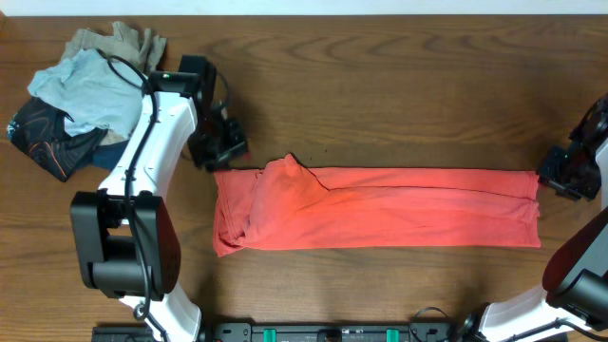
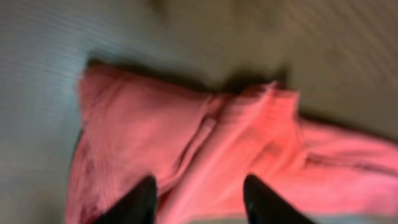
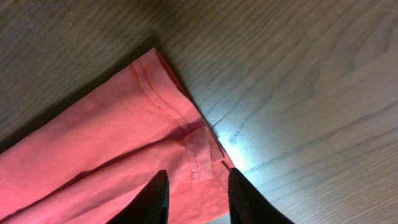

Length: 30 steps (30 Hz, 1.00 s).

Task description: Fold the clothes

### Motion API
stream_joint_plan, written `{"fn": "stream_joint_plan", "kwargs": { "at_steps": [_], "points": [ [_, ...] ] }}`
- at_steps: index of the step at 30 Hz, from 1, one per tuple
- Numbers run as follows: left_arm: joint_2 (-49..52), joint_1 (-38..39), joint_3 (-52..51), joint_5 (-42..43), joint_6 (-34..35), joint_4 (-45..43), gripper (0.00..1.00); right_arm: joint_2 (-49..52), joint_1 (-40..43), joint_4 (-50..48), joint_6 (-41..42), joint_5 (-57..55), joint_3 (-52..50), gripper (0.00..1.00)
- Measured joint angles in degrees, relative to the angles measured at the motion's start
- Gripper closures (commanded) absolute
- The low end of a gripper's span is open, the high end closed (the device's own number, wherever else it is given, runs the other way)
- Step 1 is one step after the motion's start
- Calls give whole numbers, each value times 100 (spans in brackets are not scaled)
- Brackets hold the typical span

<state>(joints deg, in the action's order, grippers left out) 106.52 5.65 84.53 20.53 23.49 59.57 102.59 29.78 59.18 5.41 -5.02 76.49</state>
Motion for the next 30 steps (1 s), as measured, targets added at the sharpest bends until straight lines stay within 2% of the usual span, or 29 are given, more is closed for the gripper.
{"fn": "stream_joint_plan", "kwargs": {
  "at_steps": [6,18,20,22,23,30],
  "points": [
    [28,450,-7,-15,2,-933,43,0,0,11,0,57,0,61],
    [1036,1209,-66,-15,7,-1333,44,0,0,11,-2,70,0,59],
    [1202,1268,-74,-15,31,-1370,60,0,0,11,-2,70,0,58],
    [1266,1305,-94,-11,13,-1403,89,0,0,11,-2,70,0,58],
    [1268,1314,-101,-13,2,-1401,94,0,0,13,-2,70,0,58],
    [1224,1307,-101,-7,-13,-1224,94,0,0,13,-2,70,0,58]
  ]
}}
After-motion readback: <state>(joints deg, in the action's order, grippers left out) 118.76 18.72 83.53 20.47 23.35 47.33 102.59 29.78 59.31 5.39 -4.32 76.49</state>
